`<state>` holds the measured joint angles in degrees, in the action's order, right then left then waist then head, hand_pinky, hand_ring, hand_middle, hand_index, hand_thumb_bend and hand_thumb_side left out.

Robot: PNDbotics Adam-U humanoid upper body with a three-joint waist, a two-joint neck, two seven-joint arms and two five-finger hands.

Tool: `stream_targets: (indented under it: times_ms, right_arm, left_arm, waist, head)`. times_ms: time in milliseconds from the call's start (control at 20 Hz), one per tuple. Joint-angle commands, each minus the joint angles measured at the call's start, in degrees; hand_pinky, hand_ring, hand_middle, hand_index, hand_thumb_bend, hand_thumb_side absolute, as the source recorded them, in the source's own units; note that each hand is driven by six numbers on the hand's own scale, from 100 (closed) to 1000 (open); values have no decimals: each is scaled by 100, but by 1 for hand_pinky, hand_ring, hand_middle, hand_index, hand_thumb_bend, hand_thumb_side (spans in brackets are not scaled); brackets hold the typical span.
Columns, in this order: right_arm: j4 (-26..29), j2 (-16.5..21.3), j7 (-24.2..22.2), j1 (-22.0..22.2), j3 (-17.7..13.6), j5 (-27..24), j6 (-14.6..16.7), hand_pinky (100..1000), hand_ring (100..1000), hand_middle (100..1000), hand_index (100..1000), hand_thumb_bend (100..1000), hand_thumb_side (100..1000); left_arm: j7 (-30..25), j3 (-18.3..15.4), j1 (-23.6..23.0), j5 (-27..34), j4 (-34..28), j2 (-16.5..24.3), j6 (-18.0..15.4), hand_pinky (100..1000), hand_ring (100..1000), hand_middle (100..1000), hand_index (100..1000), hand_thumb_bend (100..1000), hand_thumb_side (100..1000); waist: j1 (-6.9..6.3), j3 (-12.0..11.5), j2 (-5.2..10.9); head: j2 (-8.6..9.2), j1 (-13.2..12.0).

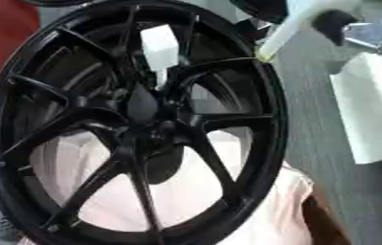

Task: Pull the pin out of the wheel hub.

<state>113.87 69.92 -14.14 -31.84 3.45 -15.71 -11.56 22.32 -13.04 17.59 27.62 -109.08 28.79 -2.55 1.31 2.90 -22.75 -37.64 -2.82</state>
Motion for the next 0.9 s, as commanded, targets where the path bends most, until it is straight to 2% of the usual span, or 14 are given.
stream_targets:
  times_ms: [50, 250, 400, 750, 900]
  right_arm:
    - [-92, 322, 512, 494, -588, 177, 46, 735, 610, 441, 560, 100, 100]
    - [-528, 116, 1053, 1346, -1097, 381, 142, 740, 614, 447, 567, 100, 100]
    - [-847, -81, 1281, 1782, -1354, 662, 190, 747, 633, 473, 596, 100, 100]
    - [-1551, -501, 1486, 2403, -1677, 1499, 111, 765, 690, 522, 649, 100, 100]
    - [-1904, -641, 1495, 2535, -1777, 1682, 110, 775, 717, 548, 674, 100, 100]
  left_arm:
    - [45, -101, -8, -48, -65, 183, -28, 709, 692, 633, 735, 182, 687]
    - [100, -151, -64, -83, -70, 204, -50, 708, 693, 634, 735, 182, 684]
    - [130, -170, -90, -99, -75, 212, -61, 707, 693, 634, 735, 181, 682]
    - [166, -195, -139, -111, -75, 199, -71, 707, 693, 633, 734, 180, 683]
    - [169, -198, -140, -111, -75, 199, -72, 707, 693, 633, 734, 180, 682]
  waist:
    - [-35, 56, 176]
    - [-108, 183, 205]
    - [-157, 234, 221]
    - [-225, 292, 234]
    - [-238, 301, 235]
  head:
    - [69, -102]
    - [69, -229]
    - [73, -286]
    - [82, -317]
    - [90, -325]
